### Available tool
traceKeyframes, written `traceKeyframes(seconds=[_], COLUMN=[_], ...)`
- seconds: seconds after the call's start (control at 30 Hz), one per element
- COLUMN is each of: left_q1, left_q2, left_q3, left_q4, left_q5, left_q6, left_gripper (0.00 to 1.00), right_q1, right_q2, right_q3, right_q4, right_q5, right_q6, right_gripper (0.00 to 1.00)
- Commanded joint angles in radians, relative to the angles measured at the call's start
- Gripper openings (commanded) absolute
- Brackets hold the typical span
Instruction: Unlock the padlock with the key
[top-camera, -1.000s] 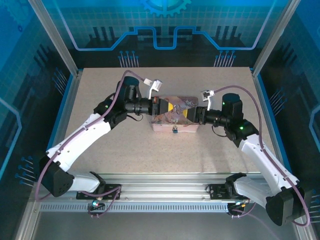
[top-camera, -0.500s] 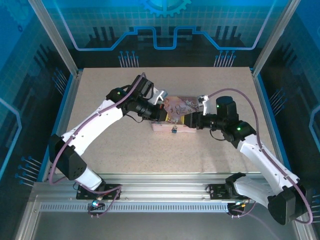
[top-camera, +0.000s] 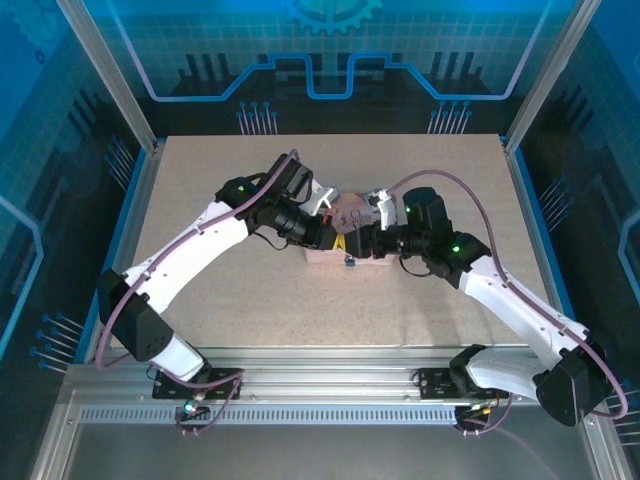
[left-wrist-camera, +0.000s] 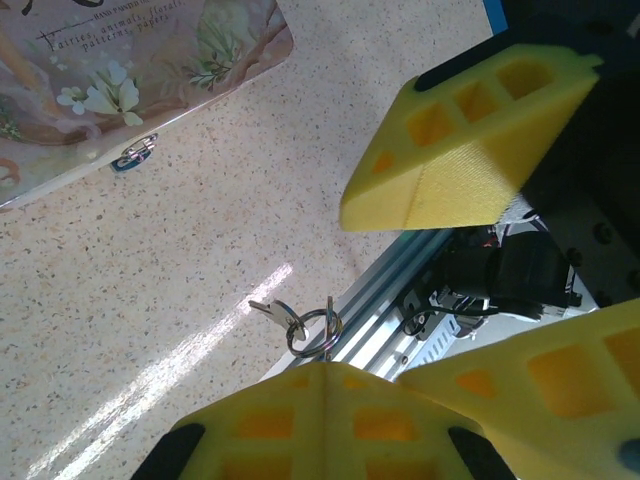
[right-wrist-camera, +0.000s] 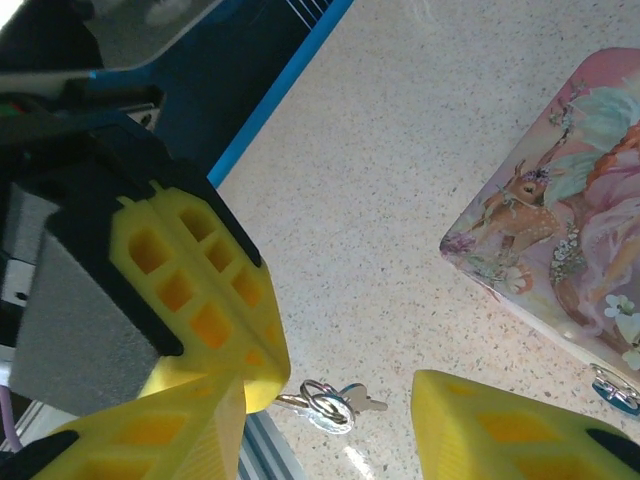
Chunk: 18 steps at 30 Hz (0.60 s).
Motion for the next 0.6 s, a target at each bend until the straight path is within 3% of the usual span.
traceKeyframes(seconds=[0.0,0.4,0.57], left_q1=[-0.008,-0.008,-0.008], left_q2=[-0.037,-0.055,-0.056], left_q3=[0.008,-0.012,-0.021], left_q4=[-0.007,0.021,0.023], left_q5=[0.01,0.012,0.01], left_q6=[0.015,0.009,0.009], left_gripper=[0.0,0.0,0.0], right_q1=[0.013,0.019,0.017], right_q2=[0.011,0.042,0.009], right_q3=[0.028,0.048,0.024], right_q4=[-0.019,-0.068,-0.02], right_q5=[0.039,0.117,0.085], right_q6=[-0.024,-0.026,-0.014], right_gripper=[0.47,0.4,0.42])
